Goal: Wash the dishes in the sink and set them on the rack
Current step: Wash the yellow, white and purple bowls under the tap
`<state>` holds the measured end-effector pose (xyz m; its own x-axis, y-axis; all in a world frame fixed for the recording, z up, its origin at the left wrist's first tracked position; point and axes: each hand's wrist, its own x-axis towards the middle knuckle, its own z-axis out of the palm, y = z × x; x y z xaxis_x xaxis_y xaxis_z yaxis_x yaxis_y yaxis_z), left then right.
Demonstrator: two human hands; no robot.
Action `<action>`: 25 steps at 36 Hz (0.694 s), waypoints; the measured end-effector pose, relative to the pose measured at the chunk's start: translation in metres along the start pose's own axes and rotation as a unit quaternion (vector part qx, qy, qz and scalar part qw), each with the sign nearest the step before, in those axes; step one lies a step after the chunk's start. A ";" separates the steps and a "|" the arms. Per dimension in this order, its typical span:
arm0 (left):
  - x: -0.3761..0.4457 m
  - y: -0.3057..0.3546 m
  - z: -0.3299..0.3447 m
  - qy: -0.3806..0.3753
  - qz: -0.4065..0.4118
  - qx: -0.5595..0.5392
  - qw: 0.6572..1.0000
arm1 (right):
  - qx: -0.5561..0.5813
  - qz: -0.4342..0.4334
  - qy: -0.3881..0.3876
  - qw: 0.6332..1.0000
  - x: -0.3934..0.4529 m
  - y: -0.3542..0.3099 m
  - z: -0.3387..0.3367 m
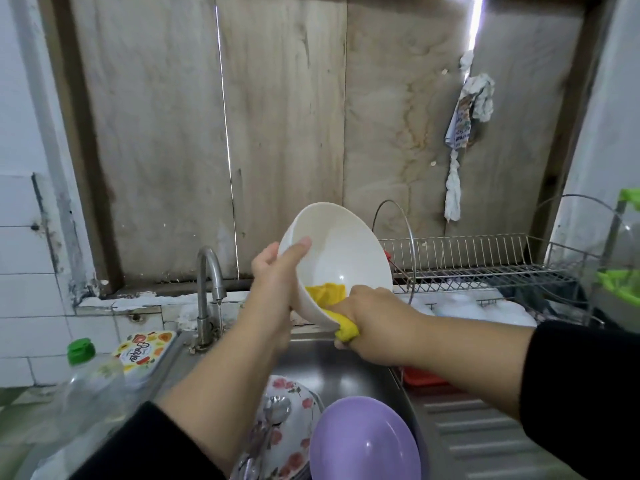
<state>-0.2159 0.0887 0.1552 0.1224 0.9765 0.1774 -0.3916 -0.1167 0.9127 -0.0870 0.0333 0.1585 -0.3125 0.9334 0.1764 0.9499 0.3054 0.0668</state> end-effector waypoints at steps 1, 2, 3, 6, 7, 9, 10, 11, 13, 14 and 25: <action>0.003 0.009 -0.007 -0.018 -0.018 0.014 1.000 | -0.036 -0.015 -0.006 0.999 -0.001 0.006 -0.003; 0.006 0.016 -0.013 -0.036 -0.031 0.032 0.998 | -0.095 -0.044 -0.012 0.994 -0.001 0.013 -0.007; 0.009 0.022 -0.018 -0.062 -0.042 0.043 0.996 | -0.168 -0.074 -0.020 0.983 -0.001 0.019 -0.011; 0.007 0.026 -0.016 -0.062 -0.034 0.018 0.997 | -0.272 -0.105 -0.019 0.956 0.000 0.022 -0.016; 0.005 0.023 -0.011 -0.029 -0.025 -0.004 0.999 | -0.268 -0.098 -0.011 0.958 0.002 0.019 -0.014; -0.001 0.011 0.001 0.032 0.019 -0.043 0.998 | -0.194 -0.059 0.011 0.979 0.004 0.009 -0.010; -0.005 0.003 0.007 0.046 0.049 -0.056 0.996 | -0.117 -0.025 0.024 0.992 0.004 0.003 -0.009; -0.010 -0.005 0.010 0.049 0.073 -0.053 0.995 | -0.042 0.007 0.036 0.998 0.003 0.000 -0.008; -0.014 -0.010 0.008 0.016 0.080 -0.017 0.997 | 0.031 0.022 0.047 0.998 0.000 -0.001 -0.005; -0.012 -0.005 0.004 -0.004 0.062 -0.004 0.998 | 0.028 0.014 0.038 0.999 -0.002 -0.001 -0.006; -0.019 -0.001 0.011 0.050 0.046 -0.005 0.998 | -0.020 0.025 0.012 0.999 -0.007 -0.014 -0.005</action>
<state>-0.2079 0.0680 0.1544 -0.0067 0.9750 0.2223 -0.4059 -0.2058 0.8904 -0.0979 0.0213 0.1610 -0.2646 0.9427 0.2034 0.9635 0.2498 0.0959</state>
